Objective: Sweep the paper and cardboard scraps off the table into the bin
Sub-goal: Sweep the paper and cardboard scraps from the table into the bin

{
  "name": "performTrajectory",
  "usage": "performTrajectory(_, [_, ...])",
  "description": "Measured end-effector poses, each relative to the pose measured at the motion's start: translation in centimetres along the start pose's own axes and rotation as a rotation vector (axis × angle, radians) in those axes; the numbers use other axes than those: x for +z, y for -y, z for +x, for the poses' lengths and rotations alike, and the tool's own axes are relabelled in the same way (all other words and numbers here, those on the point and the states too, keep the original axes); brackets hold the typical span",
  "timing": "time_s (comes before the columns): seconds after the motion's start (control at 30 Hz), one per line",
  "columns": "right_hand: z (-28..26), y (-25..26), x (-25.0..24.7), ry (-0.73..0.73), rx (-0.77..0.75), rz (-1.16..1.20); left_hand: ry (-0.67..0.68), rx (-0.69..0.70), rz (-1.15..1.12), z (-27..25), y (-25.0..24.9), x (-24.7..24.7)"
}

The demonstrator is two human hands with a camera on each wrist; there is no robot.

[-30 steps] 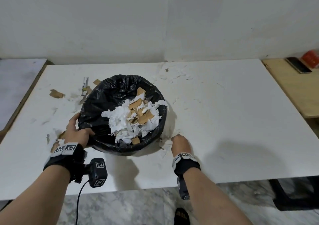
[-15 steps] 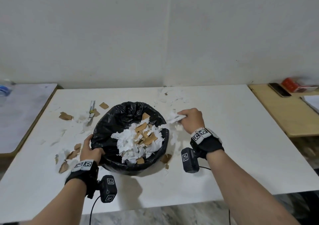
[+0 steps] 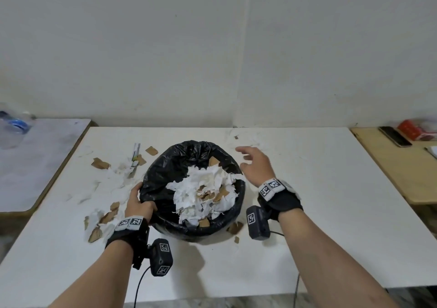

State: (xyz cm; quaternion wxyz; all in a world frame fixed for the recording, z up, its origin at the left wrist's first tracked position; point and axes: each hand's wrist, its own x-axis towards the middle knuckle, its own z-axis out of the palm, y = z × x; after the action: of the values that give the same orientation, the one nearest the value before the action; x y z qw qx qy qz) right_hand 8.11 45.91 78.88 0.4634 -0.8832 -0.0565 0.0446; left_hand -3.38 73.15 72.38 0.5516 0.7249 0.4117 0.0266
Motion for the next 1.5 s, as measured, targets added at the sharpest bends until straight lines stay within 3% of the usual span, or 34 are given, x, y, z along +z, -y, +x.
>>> performTrajectory(0.07, [1.0, -2.2, -1.4, -0.073, 0.080, 0.014, -0.042, -0.013, 0.001, -0.2, -0.4, 0.1])
performTrajectory(0.13, [1.6, -4.8, -1.9, -0.052, 0.185, -0.058, -0.082, -0.030, -0.020, 0.1, -0.8, 0.2])
performTrajectory(0.33, [-0.3, -12.4, 3.5, 0.422, 0.455, -0.384, -0.112, -0.020, -0.048, 3.2, 0.4, 1.0])
performTrajectory(0.4, [-1.8, -13.7, 5.9, 0.508, 0.460, -0.491, -0.115, -0.022, -0.064, 4.0, 0.7, 1.2])
performTrajectory(0.57, [-3.9, -15.2, 10.5, 0.545, 0.435, -0.643, -0.086, -0.035, -0.094, 5.6, 1.7, 1.4])
performTrajectory(0.63, [-4.4, -15.1, 11.5, 0.498, 0.381, -0.786, -0.084, -0.038, -0.102, 6.0, 2.0, 1.3])
performTrajectory(0.83, [-5.0, -15.4, 12.1, 0.345, 0.207, -0.681, -0.081, -0.049, -0.082, 6.6, 3.2, 0.6])
performTrajectory(1.1, [-4.3, -14.0, 9.5, 0.150, 0.453, -0.246, -0.075, -0.046, -0.072, 7.2, 4.1, -0.6])
performTrajectory(1.3, [-1.5, -7.3, 5.1, -0.031, 0.281, -0.116, -0.063, -0.029, -0.103, 6.4, 2.7, -2.2])
performTrajectory(1.5, [0.1, 0.9, 4.6, -0.077, 0.114, 0.020, -0.078, -0.023, -0.046, 5.3, 1.4, -3.6])
